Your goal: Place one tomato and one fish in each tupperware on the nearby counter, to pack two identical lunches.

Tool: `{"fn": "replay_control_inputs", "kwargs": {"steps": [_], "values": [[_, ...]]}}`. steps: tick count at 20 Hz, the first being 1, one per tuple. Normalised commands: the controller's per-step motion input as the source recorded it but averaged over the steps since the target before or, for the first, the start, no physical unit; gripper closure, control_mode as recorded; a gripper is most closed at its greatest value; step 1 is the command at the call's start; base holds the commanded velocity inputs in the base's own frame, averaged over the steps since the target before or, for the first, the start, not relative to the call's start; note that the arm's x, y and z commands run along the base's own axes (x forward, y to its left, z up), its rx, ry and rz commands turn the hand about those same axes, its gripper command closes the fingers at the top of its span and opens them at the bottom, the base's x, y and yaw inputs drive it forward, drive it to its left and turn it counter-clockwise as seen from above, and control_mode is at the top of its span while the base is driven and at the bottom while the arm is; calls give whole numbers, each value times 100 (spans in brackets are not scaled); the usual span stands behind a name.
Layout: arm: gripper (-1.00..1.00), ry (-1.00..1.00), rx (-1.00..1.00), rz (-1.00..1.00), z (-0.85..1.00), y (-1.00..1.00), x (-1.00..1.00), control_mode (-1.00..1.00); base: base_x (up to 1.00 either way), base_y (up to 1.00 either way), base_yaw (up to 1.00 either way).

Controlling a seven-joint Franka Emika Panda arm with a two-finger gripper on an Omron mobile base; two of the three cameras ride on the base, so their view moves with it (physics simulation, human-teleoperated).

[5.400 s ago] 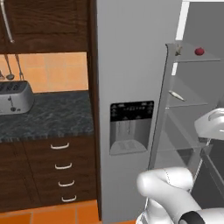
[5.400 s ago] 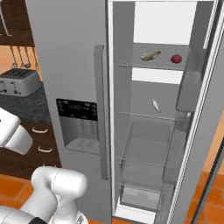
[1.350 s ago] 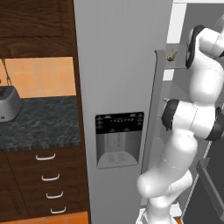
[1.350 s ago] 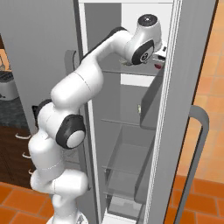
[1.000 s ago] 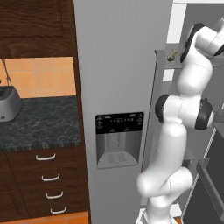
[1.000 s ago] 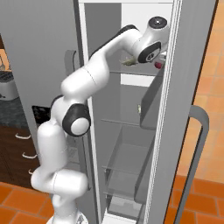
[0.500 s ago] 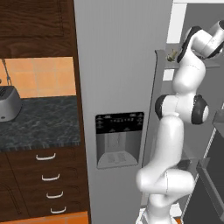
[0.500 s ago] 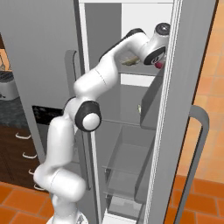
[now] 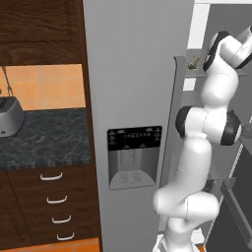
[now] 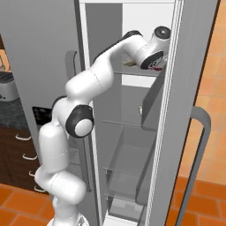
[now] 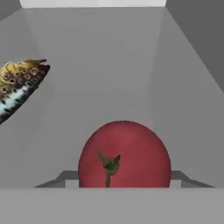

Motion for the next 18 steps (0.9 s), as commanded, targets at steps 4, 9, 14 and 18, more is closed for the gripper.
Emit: {"fn": "replay_control_inputs", "kwargs": {"steps": [4,9,14,18], "values": [[100,-34,-31,1,-26,0,-16,-100,0,0,0],[100,0,9,14,49,-5,-96,-100,0,0,0],[100,35,14,3,100,8,-98,-100,0,0,0],[100,35,0,1,-7,74,-100,-100,0,0,0]]}}
